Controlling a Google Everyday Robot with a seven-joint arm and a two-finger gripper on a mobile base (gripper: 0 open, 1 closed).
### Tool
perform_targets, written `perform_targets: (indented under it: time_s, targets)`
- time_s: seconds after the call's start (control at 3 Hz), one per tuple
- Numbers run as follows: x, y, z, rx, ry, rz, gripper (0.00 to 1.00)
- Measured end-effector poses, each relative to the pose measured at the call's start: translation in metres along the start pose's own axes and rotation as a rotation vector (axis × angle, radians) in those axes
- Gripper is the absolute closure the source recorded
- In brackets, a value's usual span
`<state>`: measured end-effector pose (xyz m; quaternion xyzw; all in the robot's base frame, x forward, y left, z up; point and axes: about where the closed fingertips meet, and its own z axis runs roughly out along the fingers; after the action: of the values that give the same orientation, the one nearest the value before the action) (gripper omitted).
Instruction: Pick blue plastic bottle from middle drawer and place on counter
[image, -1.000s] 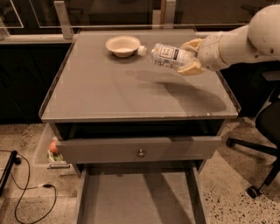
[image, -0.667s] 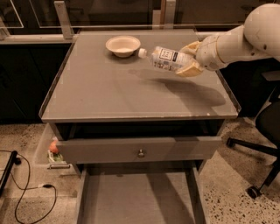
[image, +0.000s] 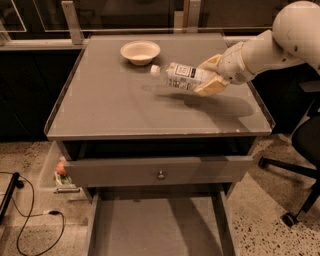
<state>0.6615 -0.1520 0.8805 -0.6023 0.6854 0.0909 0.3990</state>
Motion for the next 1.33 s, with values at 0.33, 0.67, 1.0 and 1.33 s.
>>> perform_targets:
  time_s: [0.33,0.67,1.0,1.33]
  targets:
    - [-0.0032,-0.0067,0.005,-0.037,0.017,0.016,0.81]
    - [-0.0045,-0.0072,0.0045,-0.038,0.017,0.015,0.58]
    - [-0.0045,-0.0072,0.0046,-0.039,0.017,0.015,0.35]
    - [-0.0045,-0.0072,0.0046,-0.039,0.017,0.015,0.11]
